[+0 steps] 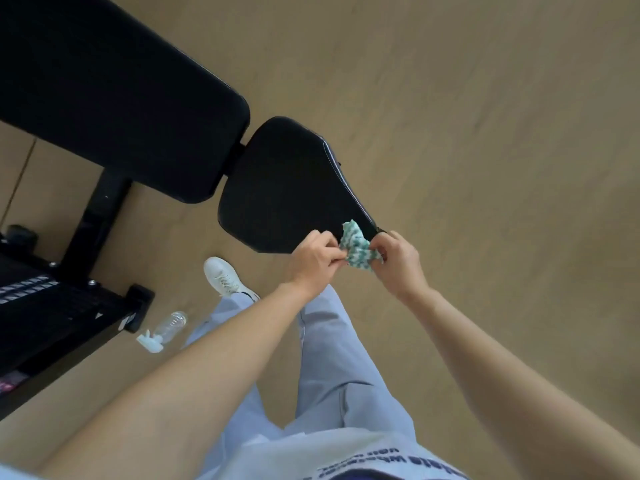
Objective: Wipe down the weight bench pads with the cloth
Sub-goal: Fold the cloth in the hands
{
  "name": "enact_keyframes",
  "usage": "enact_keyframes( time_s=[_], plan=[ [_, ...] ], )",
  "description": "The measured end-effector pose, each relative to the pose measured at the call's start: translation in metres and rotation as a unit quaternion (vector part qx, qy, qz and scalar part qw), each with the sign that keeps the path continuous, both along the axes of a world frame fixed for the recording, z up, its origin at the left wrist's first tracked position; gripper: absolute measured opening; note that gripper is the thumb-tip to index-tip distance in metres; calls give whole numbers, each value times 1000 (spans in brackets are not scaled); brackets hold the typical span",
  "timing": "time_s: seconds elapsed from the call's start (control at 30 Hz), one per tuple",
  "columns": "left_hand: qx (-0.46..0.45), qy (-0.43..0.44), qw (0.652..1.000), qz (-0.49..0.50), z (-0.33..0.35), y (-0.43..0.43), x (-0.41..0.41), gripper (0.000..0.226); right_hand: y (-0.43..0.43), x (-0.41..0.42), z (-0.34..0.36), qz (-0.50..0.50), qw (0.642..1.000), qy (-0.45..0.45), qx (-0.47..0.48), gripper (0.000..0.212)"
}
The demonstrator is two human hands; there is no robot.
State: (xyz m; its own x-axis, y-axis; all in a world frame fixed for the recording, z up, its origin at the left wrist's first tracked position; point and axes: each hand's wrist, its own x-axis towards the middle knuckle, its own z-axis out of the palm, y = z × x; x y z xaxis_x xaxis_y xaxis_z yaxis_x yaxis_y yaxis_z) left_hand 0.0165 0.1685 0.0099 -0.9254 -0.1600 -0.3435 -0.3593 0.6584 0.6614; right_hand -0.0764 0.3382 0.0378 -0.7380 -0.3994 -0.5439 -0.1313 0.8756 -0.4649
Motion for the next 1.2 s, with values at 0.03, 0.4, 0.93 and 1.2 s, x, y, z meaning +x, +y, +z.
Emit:
enact_keyframes(
  time_s=[0.03,0.4,0.93,1.2],
  plan=[
    [2,-16,999,28,-1,-1,10,10,-3,12,-2,8,1000,28,-5,24],
    [40,-226,907,354,-30,-87,69,10,-136,51,-42,267,960,86,3,15],
    [65,-195,866,456,-99,-222,54,14,-329,-5,-97,404,908,105,21,25],
    [206,-235,833,456,-75,-188,91,23,-271,29,-80,395,917,59,13,18]
  ],
)
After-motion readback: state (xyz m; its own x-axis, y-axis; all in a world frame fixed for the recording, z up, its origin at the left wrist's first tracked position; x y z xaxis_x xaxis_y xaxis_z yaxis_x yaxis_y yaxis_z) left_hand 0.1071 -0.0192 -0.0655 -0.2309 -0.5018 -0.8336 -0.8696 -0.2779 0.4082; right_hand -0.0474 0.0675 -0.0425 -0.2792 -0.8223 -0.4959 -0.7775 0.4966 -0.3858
